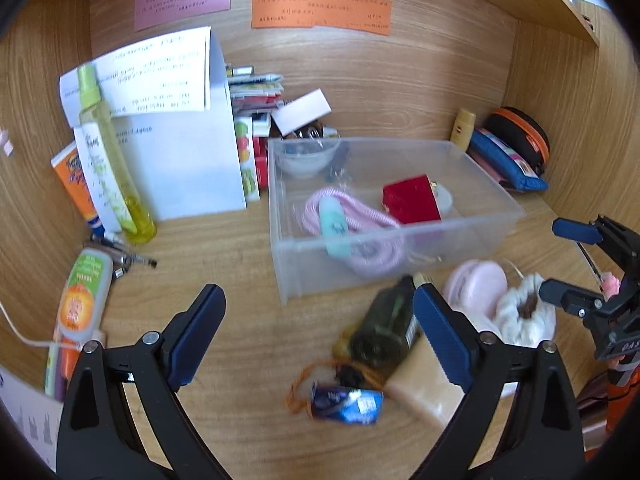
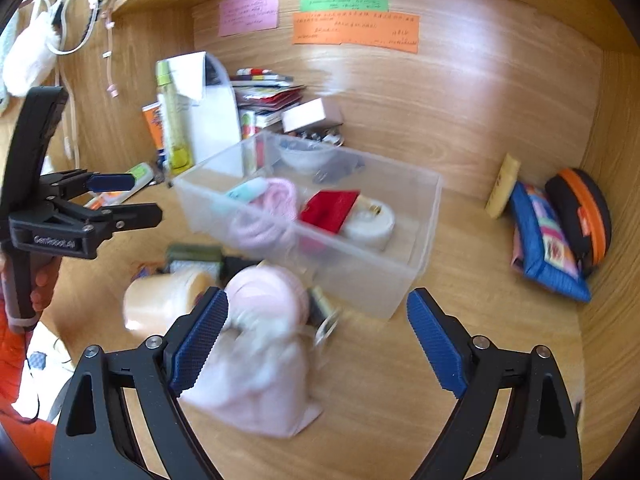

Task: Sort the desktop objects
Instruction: 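Grasp the white drawstring bag with the right gripper, then grasp the cream jar with the left gripper while the right lifts the white bag, then place the cream jar and white bag into the clear box and release both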

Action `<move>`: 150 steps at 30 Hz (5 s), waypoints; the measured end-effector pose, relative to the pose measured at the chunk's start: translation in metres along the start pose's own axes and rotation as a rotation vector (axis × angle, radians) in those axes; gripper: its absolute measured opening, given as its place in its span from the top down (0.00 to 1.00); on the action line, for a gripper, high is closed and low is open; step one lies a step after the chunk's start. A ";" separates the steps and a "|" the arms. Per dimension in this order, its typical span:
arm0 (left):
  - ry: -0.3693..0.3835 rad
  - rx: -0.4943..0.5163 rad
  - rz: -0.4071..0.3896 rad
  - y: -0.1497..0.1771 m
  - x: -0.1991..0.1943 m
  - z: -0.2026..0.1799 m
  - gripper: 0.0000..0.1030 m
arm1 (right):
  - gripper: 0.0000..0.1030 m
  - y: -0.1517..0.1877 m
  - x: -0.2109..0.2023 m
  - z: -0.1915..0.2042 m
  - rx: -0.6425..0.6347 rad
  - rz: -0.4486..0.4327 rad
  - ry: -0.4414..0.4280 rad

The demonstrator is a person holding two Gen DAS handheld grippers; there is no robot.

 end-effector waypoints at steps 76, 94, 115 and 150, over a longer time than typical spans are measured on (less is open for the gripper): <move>0.223 -0.051 0.098 0.032 0.003 -0.043 0.36 | 0.36 -0.009 -0.029 -0.034 0.079 -0.102 -0.031; 0.244 -0.099 -0.032 -0.034 -0.023 -0.020 0.36 | 0.36 -0.059 -0.015 -0.038 -0.001 -0.143 -0.006; 0.229 -0.123 -0.034 -0.087 0.036 -0.020 0.36 | 0.36 -0.070 0.062 -0.049 -0.045 -0.016 -0.032; 0.111 -0.061 -0.009 -0.074 0.076 -0.021 0.32 | 0.28 -0.052 0.100 -0.060 0.042 0.083 -0.033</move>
Point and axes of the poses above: each gripper's, at about its wrist camera, not at the fingertips, and x roughly the way its jaws point, z to its left, y to its underside, the point moved 8 cm from there along x, roughly the way its jaws point, and after that the axes turned 14 degrees about -x, right-handed, at the moved point
